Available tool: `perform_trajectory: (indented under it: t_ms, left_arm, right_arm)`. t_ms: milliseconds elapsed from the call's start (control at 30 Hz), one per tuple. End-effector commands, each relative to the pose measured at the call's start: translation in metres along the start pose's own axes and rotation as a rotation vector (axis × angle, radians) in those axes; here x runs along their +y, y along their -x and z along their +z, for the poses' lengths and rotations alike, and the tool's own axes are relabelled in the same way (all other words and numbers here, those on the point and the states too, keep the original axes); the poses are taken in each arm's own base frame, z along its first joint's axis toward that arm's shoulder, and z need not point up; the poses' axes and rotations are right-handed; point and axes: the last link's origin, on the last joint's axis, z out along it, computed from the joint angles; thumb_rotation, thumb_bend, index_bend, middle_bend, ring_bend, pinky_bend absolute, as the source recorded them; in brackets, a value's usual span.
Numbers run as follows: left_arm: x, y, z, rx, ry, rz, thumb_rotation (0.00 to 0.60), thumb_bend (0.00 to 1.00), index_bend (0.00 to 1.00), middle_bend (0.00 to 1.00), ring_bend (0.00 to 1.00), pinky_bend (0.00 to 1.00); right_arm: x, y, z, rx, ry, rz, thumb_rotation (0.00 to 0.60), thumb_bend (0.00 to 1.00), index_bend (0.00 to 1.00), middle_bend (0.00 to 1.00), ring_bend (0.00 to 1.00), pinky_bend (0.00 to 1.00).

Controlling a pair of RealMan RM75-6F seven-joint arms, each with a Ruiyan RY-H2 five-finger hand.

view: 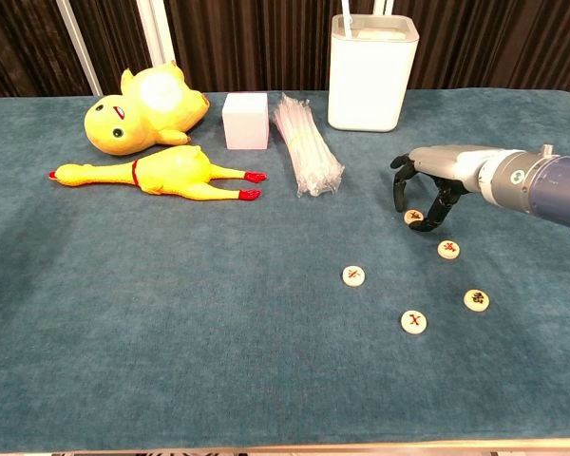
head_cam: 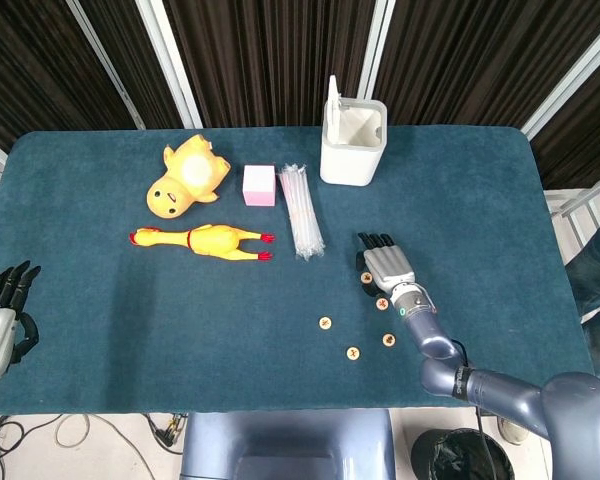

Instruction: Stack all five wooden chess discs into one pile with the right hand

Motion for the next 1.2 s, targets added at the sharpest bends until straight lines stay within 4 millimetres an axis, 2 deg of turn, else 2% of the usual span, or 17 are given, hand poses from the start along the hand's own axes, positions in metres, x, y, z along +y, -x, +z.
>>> perform_trajectory:
  t_ms: [33,1200]
  left_arm:
    - [-0.0001,0.0003,0.0002,-0.001,-0.001,0.001,0.6,0.82,0.07,0.0,0.0,0.06]
    - [0.0,0.0005,0.0004,0.001,-0.007,0.01,0.6,0.82,0.07,0.0,0.0,0.06]
  right_arm:
    - [0.0008,-0.001,0.0001,0.002,0.0,0.002,0.6,0.38,0.47,0.0,0.0,0.06]
    - [0.0081,0.0,0.0011,-0.016,0.01,0.008,0.6,0.38,0.51,0.0,0.0,0.06]
